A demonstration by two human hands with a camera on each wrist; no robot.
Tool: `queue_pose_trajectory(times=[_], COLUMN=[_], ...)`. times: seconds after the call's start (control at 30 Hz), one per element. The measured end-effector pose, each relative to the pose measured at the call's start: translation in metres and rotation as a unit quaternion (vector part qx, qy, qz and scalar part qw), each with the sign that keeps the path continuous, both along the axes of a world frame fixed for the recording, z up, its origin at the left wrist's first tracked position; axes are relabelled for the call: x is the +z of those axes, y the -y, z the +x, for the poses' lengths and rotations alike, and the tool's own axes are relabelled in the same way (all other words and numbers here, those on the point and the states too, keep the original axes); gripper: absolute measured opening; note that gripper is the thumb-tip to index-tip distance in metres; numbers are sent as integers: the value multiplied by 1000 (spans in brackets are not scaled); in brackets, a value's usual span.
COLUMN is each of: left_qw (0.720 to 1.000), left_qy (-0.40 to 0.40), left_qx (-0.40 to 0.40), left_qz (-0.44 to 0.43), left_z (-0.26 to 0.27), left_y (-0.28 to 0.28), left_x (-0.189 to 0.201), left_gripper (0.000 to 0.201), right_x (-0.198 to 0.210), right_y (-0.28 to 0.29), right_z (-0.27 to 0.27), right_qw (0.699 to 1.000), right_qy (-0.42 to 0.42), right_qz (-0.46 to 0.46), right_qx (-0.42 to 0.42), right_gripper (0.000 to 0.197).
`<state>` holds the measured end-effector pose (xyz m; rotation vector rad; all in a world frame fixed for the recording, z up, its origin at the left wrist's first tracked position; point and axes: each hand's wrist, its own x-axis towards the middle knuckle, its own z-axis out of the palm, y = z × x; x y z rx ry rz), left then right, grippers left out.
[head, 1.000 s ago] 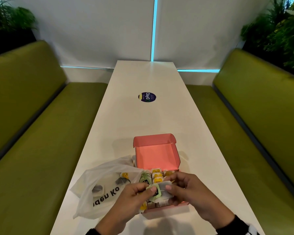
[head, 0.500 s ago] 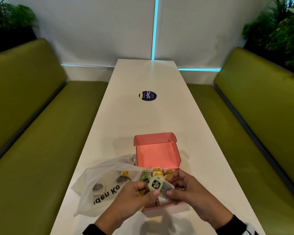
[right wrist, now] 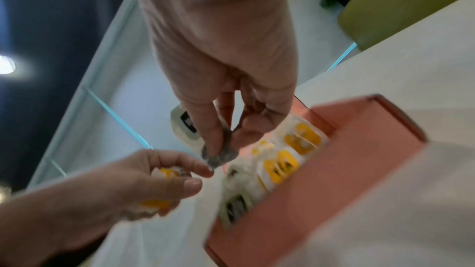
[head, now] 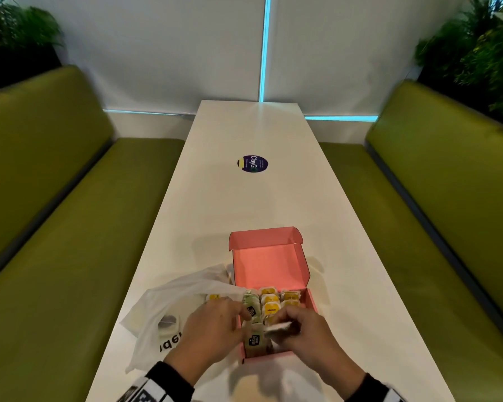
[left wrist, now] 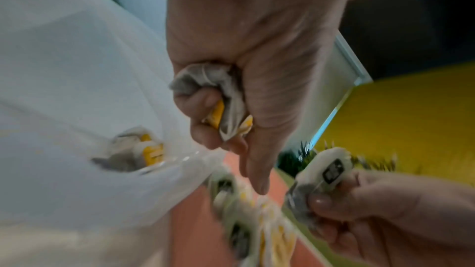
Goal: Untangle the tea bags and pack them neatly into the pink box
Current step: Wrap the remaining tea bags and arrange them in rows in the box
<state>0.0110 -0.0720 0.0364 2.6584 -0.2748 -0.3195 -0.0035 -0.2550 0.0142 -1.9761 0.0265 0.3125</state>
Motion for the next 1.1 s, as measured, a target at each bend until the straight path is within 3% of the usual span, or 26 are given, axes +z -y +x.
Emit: queue_pose_trajectory(times=[0.2,0.33,0.43,0.5,0.6,0.77,1.1], left_qw=[995,992,991,992,993,995,994], left_qy=[29,42,30,19,9,8,19], left_qx=[-16,-7,-8,-9,0,15,13], left_qz=[94,118,128,126,114,96,105], left_z=[-3,-4,-4,-4,-5,-5,-3], left_y=[13,17,18,18,18,16,16], left_x=[-17,-22,-23,-24,-26,-28,-32], left_gripper=[33,29,24,22,22,23,23], right_x=[-29,-39,-48,-46,-38,-22,-15], right_y=[-7,-11,-11,-10,-11,-15,-30], right_z=[-5,-6,-5,-5,-6,-3,12], right_qw=[993,986,978,975,970,932,886], right_qy=[82,138,162,158,142,102,37], right_qz=[-62,-67,-105,-129,-153,-279,-391], right_qx=[55,61,83,94,129,205,247], right_gripper=[33,12,12,9,20,29,23])
